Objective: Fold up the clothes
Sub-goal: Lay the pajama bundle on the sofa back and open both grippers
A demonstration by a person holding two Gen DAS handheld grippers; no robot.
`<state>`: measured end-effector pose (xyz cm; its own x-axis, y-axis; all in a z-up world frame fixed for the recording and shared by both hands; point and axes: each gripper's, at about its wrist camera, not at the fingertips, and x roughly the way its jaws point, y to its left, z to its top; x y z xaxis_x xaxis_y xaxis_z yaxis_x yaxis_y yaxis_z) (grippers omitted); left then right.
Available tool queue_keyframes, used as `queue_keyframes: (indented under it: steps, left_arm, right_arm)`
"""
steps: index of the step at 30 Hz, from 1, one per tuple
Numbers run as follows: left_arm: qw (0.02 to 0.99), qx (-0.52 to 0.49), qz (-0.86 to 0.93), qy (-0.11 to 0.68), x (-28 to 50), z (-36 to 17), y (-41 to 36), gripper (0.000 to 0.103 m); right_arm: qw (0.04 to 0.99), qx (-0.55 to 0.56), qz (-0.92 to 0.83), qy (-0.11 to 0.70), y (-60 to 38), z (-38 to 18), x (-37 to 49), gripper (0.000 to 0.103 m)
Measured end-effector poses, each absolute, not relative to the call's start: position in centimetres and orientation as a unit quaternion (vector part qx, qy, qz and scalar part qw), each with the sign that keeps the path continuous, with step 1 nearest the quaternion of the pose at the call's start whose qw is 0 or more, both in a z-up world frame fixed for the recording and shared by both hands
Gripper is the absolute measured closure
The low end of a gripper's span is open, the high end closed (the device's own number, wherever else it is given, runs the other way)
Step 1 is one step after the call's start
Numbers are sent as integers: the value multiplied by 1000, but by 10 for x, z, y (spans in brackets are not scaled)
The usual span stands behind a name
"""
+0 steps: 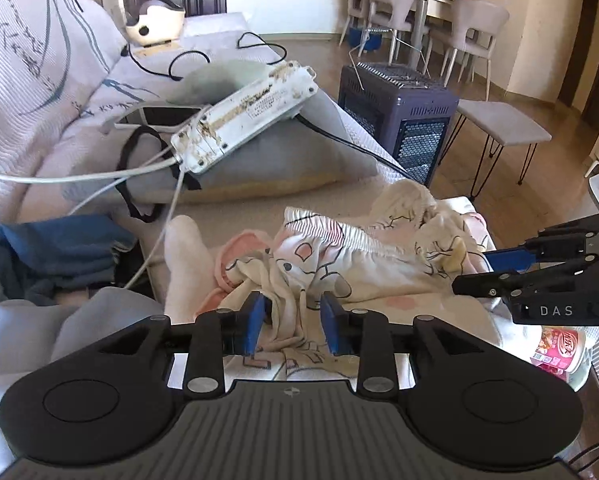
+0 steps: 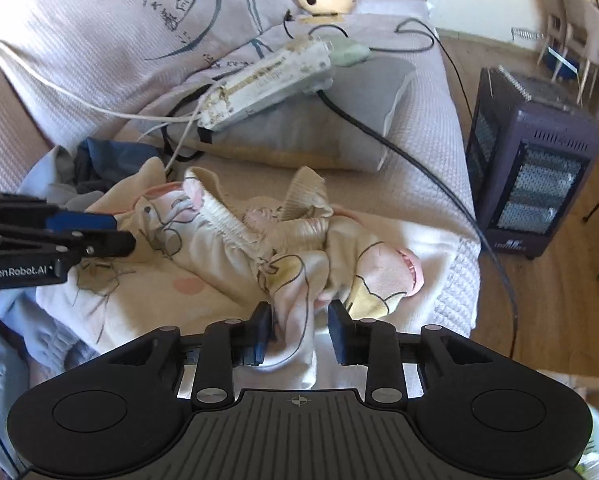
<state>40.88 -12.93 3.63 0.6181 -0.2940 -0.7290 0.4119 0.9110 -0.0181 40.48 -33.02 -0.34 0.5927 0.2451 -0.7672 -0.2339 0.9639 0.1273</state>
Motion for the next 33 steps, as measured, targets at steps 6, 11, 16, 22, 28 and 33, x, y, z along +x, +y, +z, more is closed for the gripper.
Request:
queue_keyframes:
  steps: [6,11,16,22,28,33]
  left_arm:
    - [900,77,-188,385,386,48,-124,71]
    - [899,68,-172,397,363,51,-114,67]
    - [897,75,-173,401,326,54,-109,57]
    - [896,87,-170,400,273,60,-101,42]
    - [902,58,-146,401,217,67,-77,34]
    - [902,31,-138,408,171,62,-52,33]
  right_arm:
    - [896,-5,135,422,-327,12,387,66]
    - [895,-18,144,422,-320,23,368,65]
    - [895,-17,156,417,-308,29,342,59]
    - [896,-4,164,412,-294,34,305,57]
    - [901,7,167,401,-279,40,264,50]
    - [904,6,177,390,-264,42,228,50]
